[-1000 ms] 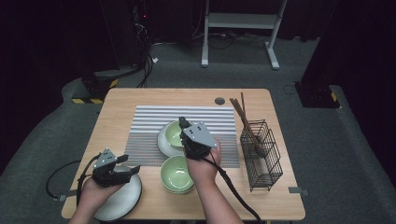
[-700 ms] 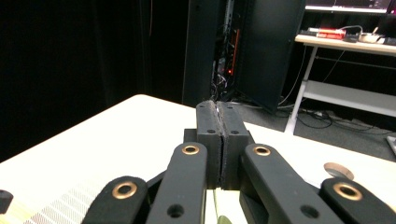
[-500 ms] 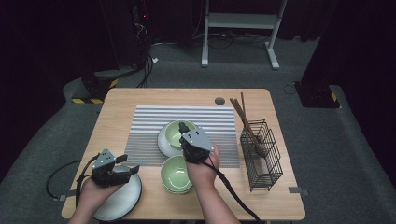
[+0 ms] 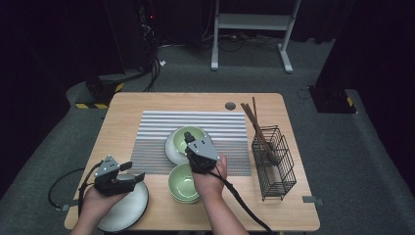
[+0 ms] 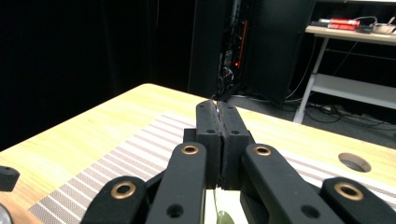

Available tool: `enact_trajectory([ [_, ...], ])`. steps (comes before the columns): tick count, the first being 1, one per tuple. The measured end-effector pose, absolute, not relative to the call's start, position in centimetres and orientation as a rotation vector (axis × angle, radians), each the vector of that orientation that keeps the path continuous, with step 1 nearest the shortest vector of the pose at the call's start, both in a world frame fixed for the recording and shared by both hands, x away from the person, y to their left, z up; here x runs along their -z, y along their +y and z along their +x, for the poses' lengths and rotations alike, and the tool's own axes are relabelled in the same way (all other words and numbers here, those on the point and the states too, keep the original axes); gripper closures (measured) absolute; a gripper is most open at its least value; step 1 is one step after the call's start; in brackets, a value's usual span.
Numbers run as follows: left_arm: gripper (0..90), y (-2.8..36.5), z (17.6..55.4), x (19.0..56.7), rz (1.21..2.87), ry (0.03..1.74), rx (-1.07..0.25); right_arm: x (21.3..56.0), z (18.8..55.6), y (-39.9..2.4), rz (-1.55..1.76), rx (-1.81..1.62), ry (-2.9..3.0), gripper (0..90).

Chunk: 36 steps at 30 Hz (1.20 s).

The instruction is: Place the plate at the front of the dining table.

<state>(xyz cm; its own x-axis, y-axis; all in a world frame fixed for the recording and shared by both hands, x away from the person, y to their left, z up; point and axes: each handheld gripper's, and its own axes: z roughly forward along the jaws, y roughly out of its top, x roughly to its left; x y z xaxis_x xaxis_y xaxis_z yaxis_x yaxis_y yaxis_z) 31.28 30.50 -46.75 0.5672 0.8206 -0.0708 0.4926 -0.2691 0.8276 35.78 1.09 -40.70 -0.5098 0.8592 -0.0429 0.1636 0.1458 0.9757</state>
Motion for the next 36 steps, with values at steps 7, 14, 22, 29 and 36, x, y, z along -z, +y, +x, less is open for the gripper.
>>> enact_trajectory([
  [7,29.5,30.2,31.4,46.9,1.936,1.049,-0.461,41.2,35.6,1.8,0.972,-1.389,1.833,88.6],
  [14,29.5,30.2,31.4,46.9,1.935,1.049,-0.462,41.4,35.2,1.9,0.948,-1.383,1.845,88.2],
  [22,29.5,30.1,31.3,46.9,1.937,1.048,-0.463,41.9,34.5,1.9,0.939,-1.383,1.853,87.2],
  [29,29.5,30.0,31.4,47.0,1.943,1.047,-0.462,42.1,34.3,1.8,0.938,-1.373,1.855,86.5],
  [36,29.5,30.2,31.4,46.9,1.937,1.048,-0.468,42.6,34.2,1.6,0.945,-1.359,1.874,85.1],
])
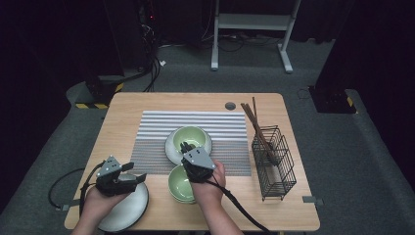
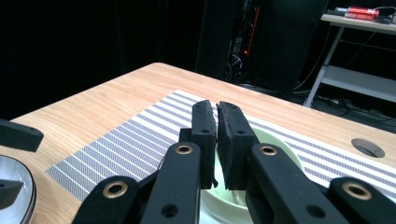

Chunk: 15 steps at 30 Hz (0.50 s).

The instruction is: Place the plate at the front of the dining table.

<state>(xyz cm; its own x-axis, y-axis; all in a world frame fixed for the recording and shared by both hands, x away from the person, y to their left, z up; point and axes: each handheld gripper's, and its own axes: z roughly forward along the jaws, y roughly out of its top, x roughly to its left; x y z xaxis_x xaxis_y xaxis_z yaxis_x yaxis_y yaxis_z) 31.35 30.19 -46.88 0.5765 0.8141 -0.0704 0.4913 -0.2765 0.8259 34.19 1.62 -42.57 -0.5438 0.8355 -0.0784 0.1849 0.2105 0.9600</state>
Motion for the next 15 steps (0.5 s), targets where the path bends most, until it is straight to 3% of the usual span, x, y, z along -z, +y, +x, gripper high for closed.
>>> enact_trajectory([
  [15,29.5,30.1,31.4,47.0,1.945,1.046,-0.464,43.9,34.1,0.9,0.977,-1.328,1.901,85.0],
])
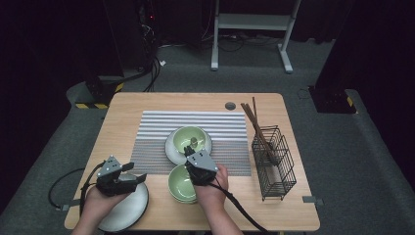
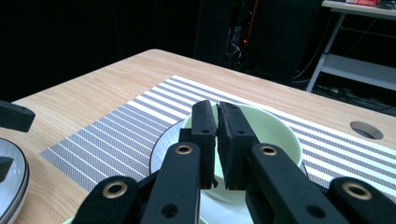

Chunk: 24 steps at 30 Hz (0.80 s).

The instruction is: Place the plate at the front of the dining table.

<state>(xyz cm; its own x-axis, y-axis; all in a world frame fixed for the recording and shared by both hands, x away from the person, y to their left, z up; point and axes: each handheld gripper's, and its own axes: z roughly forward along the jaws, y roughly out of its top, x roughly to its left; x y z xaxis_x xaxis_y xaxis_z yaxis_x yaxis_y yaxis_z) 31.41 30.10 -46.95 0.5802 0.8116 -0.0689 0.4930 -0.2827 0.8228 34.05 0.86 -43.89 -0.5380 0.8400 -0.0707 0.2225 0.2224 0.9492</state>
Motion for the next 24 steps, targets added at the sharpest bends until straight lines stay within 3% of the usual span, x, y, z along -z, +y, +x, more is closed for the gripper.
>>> enact_trajectory([
  [24,29.5,30.1,31.6,47.1,1.951,1.052,-0.462,45.0,33.5,-0.3,1.009,-1.290,1.933,81.8],
])
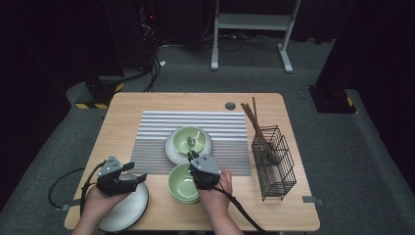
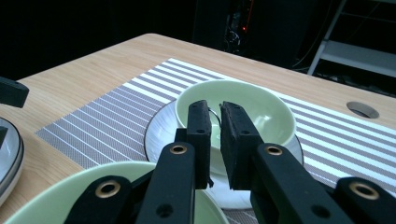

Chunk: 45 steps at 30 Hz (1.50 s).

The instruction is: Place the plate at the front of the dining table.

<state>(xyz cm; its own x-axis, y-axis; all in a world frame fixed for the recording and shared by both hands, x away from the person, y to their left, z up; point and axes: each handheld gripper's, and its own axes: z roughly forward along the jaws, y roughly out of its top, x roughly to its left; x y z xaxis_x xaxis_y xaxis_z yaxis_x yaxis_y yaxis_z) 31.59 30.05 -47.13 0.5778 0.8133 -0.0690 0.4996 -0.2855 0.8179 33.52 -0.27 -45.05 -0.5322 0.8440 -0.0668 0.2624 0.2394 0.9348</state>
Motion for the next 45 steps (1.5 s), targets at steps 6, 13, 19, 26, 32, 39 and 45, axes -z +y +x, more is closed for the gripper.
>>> enact_trajectory([
  [6,29.4,30.1,31.6,47.1,1.948,1.055,-0.462,45.2,33.5,-1.1,1.021,-1.275,1.927,81.6],
  [13,29.5,30.0,31.6,47.2,1.955,1.055,-0.460,45.5,33.4,-1.6,1.045,-1.275,1.917,81.5],
  [19,29.5,30.1,31.6,47.1,1.952,1.056,-0.462,45.8,33.3,-2.2,1.069,-1.266,1.911,80.7],
  [26,29.5,30.0,31.6,47.1,1.954,1.052,-0.464,46.1,33.3,-2.5,1.086,-1.257,1.906,79.9],
  [32,29.5,30.0,31.6,47.1,1.956,1.050,-0.465,46.3,33.6,-3.1,1.114,-1.248,1.893,78.6],
  [39,29.5,30.0,31.6,47.1,1.956,1.049,-0.465,46.5,34.0,-3.9,1.142,-1.241,1.874,76.2],
  [45,29.5,30.0,31.6,47.1,1.955,1.049,-0.462,46.5,35.0,-4.8,1.181,-1.230,1.849,74.1],
])
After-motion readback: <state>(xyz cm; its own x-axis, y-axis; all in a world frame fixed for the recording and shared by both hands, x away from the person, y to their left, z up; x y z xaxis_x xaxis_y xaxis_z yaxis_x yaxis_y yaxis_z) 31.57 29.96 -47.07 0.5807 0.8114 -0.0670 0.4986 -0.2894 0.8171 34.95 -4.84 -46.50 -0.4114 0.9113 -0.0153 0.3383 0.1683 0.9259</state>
